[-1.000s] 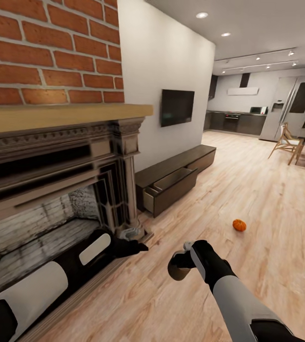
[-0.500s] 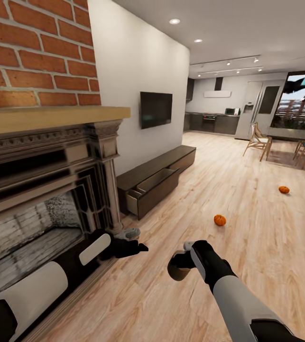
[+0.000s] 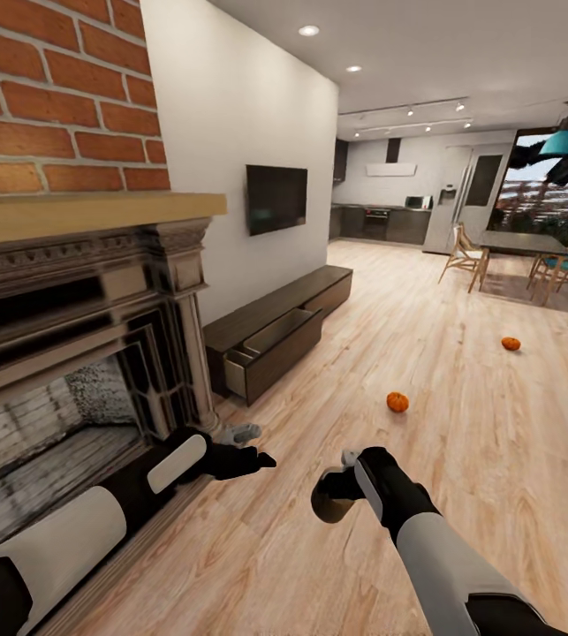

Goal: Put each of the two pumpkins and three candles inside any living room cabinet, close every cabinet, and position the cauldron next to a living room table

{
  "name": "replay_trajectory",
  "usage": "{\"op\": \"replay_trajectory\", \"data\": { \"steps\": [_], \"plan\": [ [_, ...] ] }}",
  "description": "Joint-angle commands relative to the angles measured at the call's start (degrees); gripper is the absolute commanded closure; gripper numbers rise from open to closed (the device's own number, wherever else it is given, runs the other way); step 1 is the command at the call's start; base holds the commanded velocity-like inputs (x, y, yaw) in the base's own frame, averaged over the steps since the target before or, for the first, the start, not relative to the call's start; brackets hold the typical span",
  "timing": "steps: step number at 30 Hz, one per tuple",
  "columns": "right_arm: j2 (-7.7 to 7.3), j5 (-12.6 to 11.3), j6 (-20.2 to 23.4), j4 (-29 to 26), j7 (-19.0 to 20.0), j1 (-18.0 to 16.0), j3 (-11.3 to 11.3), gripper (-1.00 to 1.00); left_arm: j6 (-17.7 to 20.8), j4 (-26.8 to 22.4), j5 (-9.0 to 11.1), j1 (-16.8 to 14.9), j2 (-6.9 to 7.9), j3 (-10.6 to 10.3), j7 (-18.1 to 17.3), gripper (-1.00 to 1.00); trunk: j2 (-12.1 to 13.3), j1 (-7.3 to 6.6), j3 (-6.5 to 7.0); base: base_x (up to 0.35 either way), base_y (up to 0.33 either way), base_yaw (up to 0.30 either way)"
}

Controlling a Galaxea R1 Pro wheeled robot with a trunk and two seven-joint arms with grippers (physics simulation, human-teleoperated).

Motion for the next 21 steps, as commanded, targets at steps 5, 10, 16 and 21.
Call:
{"op": "replay_trajectory", "data": {
  "steps": [5, 10, 16, 21],
  "plan": [
    [-0.04, 0.0, 0.1, 0.0, 0.0, 0.0, 0.0, 1.00, 0.0, 0.0, 0.0, 0.0, 0.00, 0.0, 0.0, -1.00, 0.0, 0.00, -0.37, 0.000, 0.133, -0.186],
    [-0.02, 0.0, 0.1, 0.0, 0.0, 0.0, 0.0, 1.00, 0.0, 0.0, 0.0, 0.0, 0.00, 0.1, 0.0, -1.00, 0.0, 0.00, -0.71, 0.046, 0.260, -0.202],
    [-0.03, 0.0, 0.1, 0.0, 0.0, 0.0, 0.0, 1.00, 0.0, 0.0, 0.0, 0.0, 0.00, 0.0, 0.0, -1.00, 0.0, 0.00, -1.12, 0.138, 0.273, -0.206],
    [-0.07, 0.0, 0.2, 0.0, 0.1, 0.0, -0.1, 1.00, 0.0, 0.0, 0.0, 0.0, 0.00, 0.0, 0.0, -1.00, 0.0, 0.00, -1.45, 0.223, 0.256, -0.209]
  ]
}}
